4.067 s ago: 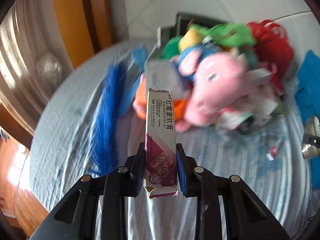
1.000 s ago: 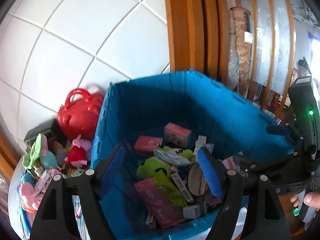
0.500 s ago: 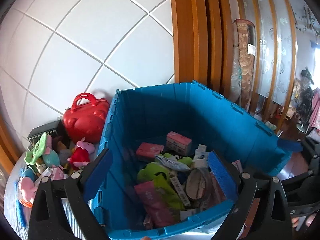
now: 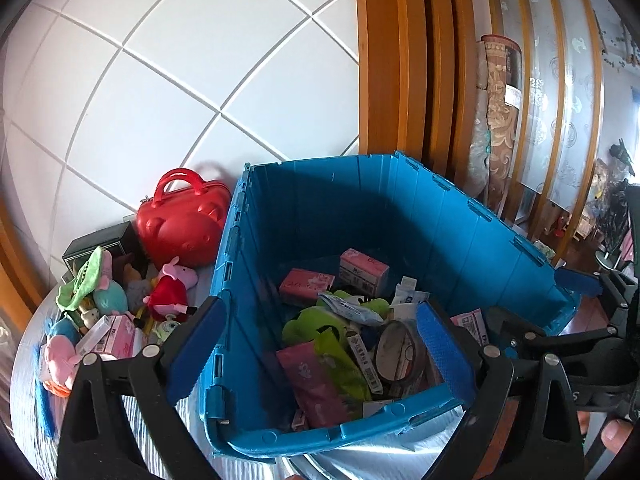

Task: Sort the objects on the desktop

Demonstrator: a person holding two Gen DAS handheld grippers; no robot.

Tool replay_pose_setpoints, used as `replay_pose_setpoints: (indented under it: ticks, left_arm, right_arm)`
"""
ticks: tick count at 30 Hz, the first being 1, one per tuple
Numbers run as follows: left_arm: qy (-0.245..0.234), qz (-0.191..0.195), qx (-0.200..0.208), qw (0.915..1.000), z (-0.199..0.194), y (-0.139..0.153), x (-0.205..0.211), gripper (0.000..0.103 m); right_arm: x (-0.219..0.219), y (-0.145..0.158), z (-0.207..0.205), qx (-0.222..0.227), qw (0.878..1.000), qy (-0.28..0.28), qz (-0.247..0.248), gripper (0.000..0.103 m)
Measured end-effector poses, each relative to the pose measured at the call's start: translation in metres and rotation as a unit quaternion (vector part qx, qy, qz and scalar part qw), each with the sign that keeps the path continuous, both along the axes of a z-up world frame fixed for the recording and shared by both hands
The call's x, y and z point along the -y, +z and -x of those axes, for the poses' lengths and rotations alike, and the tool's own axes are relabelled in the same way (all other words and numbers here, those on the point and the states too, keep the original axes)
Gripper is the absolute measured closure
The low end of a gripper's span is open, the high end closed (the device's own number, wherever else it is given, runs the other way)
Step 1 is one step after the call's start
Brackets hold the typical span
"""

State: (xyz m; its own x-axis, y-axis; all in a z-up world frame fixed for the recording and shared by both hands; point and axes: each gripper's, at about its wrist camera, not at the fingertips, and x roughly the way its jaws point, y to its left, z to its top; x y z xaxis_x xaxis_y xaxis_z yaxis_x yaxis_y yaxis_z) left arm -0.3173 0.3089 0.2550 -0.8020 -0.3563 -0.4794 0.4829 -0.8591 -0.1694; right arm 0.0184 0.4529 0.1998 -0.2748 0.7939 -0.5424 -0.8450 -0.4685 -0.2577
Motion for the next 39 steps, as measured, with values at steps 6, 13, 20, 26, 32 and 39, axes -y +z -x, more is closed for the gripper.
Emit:
replay_pose_setpoints:
  ticks: [6,13,20,26,32,39]
  left_arm:
    - [-0.003,-0.002,-0.002,1.0000,0.000,-0.001,-0.001,0.006]
    - [0.006,-0.002,-0.005,1.0000,-0.003,-0.001,0.003,0.006]
    - [0.014,-0.008,-0.004,0.9999,-0.007,-0.002,0.007,0.006]
    - [0.017,-0.010,-0.006,0.9998,-0.010,-0.003,0.007,0.006]
    - [0.014,-0.014,-0.010,0.9998,-0.013,-0.003,0.004,0.006]
    - [0.011,-0.006,-0.018,0.9998,-0.018,-0.001,-0.001,0.006]
  right_arm:
    - [0.006,0.000,0.009,0.000,1.000,0.012,-0.005,0.000]
    - [0.008,0.003,0.009,-0.007,1.000,0.009,-0.011,0.000]
    - [0.010,0.003,0.008,-0.005,1.000,0.011,-0.011,0.000]
    - [0.013,0.003,0.006,-0.006,1.000,0.012,-0.012,0.000]
    - [0.013,0.004,0.002,-0.010,1.000,0.010,-0.013,0.000]
    - [0.014,0.005,0.000,-0.010,1.000,0.004,-0.013,0.000]
